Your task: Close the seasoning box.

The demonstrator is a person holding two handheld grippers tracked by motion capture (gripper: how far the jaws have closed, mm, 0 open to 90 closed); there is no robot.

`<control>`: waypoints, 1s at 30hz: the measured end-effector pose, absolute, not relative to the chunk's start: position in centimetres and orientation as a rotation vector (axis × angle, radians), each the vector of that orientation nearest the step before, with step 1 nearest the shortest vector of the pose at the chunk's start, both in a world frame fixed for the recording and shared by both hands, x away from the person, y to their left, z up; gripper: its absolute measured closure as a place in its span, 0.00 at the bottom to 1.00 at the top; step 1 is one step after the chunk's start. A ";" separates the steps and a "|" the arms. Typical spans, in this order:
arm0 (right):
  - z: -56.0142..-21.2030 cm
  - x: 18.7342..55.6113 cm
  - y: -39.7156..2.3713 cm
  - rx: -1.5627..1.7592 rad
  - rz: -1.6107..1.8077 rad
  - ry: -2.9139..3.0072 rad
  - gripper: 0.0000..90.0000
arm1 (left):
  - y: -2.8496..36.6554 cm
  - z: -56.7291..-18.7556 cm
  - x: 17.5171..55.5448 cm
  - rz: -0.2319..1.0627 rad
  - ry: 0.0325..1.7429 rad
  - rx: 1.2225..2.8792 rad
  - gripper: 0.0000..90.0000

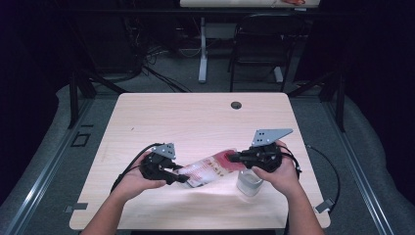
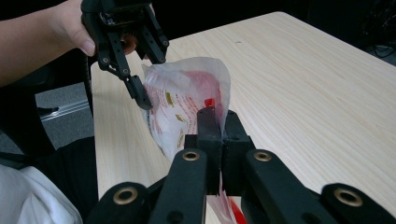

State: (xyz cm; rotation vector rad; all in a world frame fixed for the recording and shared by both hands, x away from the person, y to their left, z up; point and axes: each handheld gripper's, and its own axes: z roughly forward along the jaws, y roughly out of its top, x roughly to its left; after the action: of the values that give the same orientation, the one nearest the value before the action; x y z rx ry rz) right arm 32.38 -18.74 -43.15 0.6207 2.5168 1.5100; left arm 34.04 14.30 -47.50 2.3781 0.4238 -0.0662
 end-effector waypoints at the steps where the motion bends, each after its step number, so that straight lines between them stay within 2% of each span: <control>1: -43.2 32.4 -18.7 0.622 1.507 2.517 0.99 | 14.3 -47.4 34.1 -0.064 0.421 2.381 0.72; 30: -43.7 32.5 -19.4 0.653 1.525 2.505 0.99 | 14.5 -46.1 34.4 -0.062 0.427 2.367 0.73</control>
State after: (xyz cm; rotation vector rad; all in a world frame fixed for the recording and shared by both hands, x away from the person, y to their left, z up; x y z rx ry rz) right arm 32.52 -19.39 -43.70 0.6529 2.5046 1.5247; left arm 34.41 14.49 -46.09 2.3674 0.4268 -0.0623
